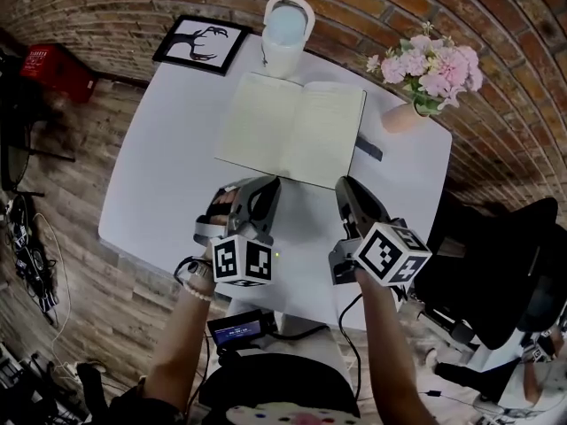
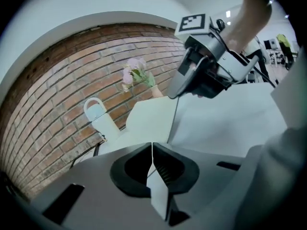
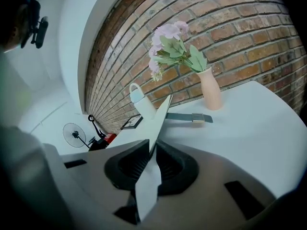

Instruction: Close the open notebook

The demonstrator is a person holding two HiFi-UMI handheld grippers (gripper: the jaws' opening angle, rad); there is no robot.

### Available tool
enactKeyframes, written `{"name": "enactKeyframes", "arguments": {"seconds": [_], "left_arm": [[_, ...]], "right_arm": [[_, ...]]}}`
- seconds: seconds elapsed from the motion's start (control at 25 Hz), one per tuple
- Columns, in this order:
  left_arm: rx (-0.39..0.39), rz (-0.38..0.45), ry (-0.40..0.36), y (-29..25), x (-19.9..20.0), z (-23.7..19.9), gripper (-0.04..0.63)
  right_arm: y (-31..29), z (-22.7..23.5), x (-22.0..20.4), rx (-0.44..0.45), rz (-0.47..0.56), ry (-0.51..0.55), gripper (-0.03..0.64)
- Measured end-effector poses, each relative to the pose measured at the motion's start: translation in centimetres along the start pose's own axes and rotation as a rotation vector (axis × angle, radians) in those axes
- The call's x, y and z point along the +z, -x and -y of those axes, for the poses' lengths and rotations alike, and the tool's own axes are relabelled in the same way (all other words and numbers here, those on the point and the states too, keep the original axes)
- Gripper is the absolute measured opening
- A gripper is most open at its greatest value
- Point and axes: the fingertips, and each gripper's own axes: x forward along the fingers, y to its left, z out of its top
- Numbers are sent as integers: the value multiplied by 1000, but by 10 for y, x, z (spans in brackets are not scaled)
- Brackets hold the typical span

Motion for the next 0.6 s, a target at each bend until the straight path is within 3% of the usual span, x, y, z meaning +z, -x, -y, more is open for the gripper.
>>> {"name": "enactKeyframes", "arguments": {"seconds": [0.32, 0.6], "left_arm": [[82, 35, 238, 37, -1, -44, 21], [156, 39, 320, 65, -9, -71, 20]], "right_arm": [[-1, -25, 12, 10, 17, 3, 58], [-8, -53, 21, 26, 23, 12, 55]]}}
